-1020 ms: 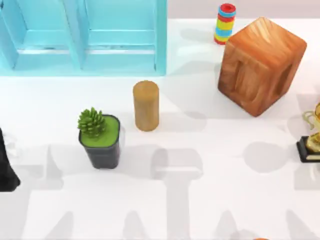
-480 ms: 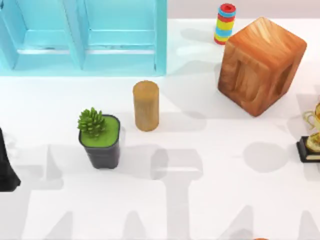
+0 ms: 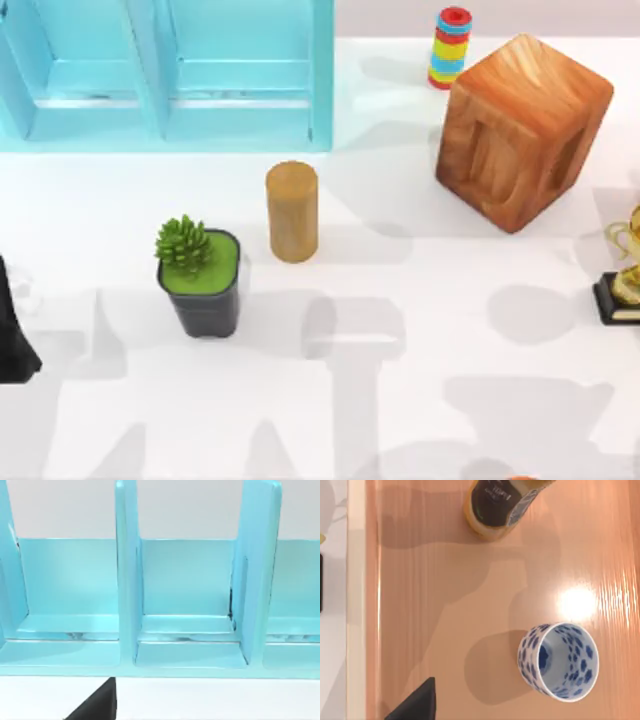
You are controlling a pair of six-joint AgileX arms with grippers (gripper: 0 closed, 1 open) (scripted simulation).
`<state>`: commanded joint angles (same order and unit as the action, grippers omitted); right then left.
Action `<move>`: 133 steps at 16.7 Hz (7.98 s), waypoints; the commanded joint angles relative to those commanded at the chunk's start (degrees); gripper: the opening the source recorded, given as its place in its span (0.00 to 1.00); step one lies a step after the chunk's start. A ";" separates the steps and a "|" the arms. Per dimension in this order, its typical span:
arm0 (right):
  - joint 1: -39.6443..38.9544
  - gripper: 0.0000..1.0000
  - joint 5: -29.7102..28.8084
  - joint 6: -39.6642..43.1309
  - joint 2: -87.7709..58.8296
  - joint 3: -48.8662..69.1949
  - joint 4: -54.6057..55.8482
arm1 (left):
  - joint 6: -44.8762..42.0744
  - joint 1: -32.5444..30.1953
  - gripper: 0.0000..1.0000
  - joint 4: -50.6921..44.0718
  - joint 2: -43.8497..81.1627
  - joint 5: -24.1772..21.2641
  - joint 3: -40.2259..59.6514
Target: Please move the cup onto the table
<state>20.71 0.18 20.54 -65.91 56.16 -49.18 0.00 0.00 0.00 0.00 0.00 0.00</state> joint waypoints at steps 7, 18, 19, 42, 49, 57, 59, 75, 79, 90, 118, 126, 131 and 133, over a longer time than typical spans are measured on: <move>8.65 1.00 0.07 8.35 -29.69 24.19 -20.59 | 0.00 0.00 1.00 0.00 0.00 0.00 0.00; 10.07 1.00 -0.15 9.85 -34.93 26.94 -22.83 | 0.00 0.00 1.00 0.00 0.00 0.00 0.00; 10.19 1.00 -0.13 9.93 -34.94 25.69 -21.57 | 0.00 0.00 1.00 0.00 0.00 0.00 0.00; 10.09 0.32 -0.06 9.60 -40.05 11.39 -2.36 | 0.00 0.00 1.00 0.00 0.00 0.00 0.00; 10.09 0.00 -0.06 9.60 -40.05 11.39 -2.36 | 0.00 0.00 1.00 0.00 0.00 0.00 0.00; 10.21 0.00 -0.30 8.81 -39.56 11.32 -3.19 | 0.00 0.00 1.00 0.00 0.00 0.00 0.00; 10.14 0.00 -0.83 6.23 -38.08 10.90 -6.40 | 0.00 0.00 1.00 0.00 0.00 0.00 0.00; -7.02 0.00 -0.09 -7.44 -26.90 19.55 -23.51 | 0.00 0.00 1.00 0.00 0.00 0.00 0.00; -7.13 0.00 -0.10 -8.19 -26.98 19.89 -23.65 | 0.00 0.00 1.00 0.00 0.00 0.00 0.00; -34.86 0.00 -2.59 -42.13 -33.46 39.03 -31.85 | 0.00 0.00 1.00 0.00 0.00 0.00 0.00; -67.48 0.00 -0.42 -68.39 -54.10 41.60 -17.87 | 0.00 0.00 1.00 0.00 0.00 0.00 0.00; -67.58 0.23 -0.35 -68.45 -54.41 40.32 -16.54 | 0.00 0.00 1.00 0.00 0.00 0.00 0.00; -67.58 0.60 -0.35 -68.45 -54.41 40.32 -16.54 | 0.00 0.00 1.00 0.00 0.00 0.00 0.00; -67.58 0.75 -0.35 -68.45 -54.41 40.32 -16.54 | 0.00 0.00 1.00 0.00 0.00 0.00 0.00</move>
<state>-46.87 -0.17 -47.91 -120.32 96.48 -65.72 0.00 0.00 0.00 0.00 0.00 0.00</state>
